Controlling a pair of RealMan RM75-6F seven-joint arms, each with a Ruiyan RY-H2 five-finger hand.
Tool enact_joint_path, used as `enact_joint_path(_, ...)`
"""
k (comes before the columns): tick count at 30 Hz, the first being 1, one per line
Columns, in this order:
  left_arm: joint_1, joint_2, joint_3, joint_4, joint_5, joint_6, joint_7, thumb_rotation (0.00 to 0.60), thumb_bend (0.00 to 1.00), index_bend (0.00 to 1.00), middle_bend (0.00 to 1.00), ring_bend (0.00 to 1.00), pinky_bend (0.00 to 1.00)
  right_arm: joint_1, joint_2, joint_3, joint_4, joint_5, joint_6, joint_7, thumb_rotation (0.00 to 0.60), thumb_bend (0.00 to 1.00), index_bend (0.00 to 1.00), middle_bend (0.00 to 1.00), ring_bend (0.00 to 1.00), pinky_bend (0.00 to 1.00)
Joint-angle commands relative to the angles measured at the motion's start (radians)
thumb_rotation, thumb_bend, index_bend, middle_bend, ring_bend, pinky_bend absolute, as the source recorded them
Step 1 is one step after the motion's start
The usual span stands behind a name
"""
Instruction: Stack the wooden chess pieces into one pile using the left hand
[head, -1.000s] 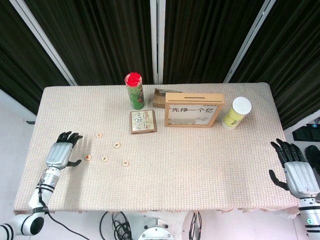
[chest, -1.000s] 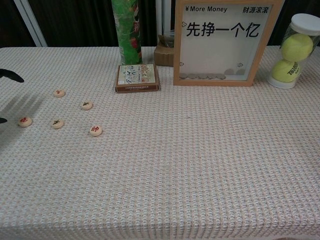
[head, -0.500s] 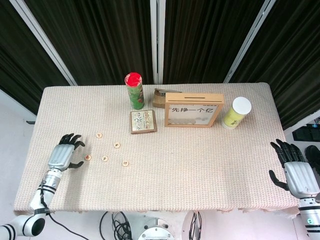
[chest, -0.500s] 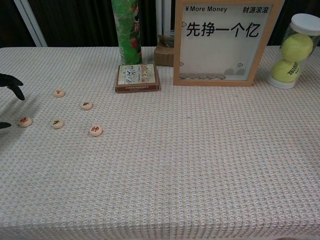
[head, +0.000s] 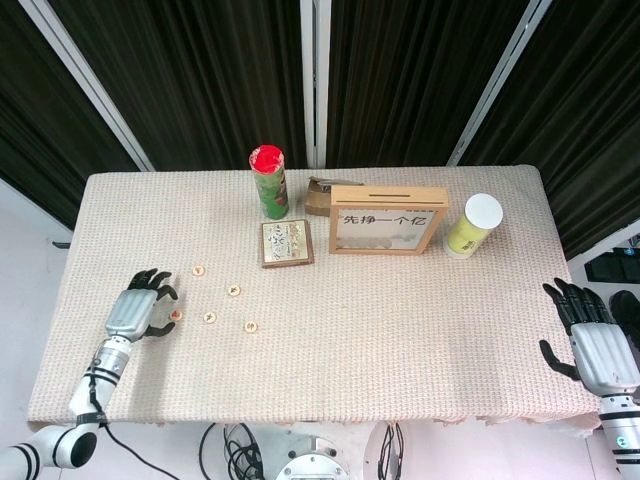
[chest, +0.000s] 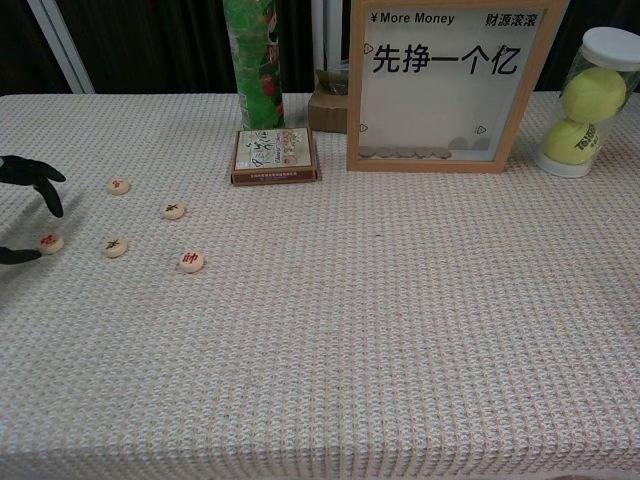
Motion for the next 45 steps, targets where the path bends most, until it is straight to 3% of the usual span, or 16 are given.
enact_joint_path(1, -0.001, 0.002, -0.002, -0.002, -0.005, -0.004, -0.005, 0.6, 0.24, 0.42, 0.11, 0.0, 0.01, 0.0, 0.0, 0.0, 0.0, 0.001, 0.0, 0.001, 0.6, 0.34, 0.0, 0.0, 0.0, 0.0)
enact_joint_path(45, -0.014, -0.009, 0.003, 0.019, -0.012, -0.03, -0.041, 0.6, 0.31, 0.49, 0.13, 0.0, 0.01, 0.007, 0.001, 0.0, -0.005, 0.022, -0.024, -0.011, 0.6, 0.33, 0.0, 0.0, 0.0, 0.0)
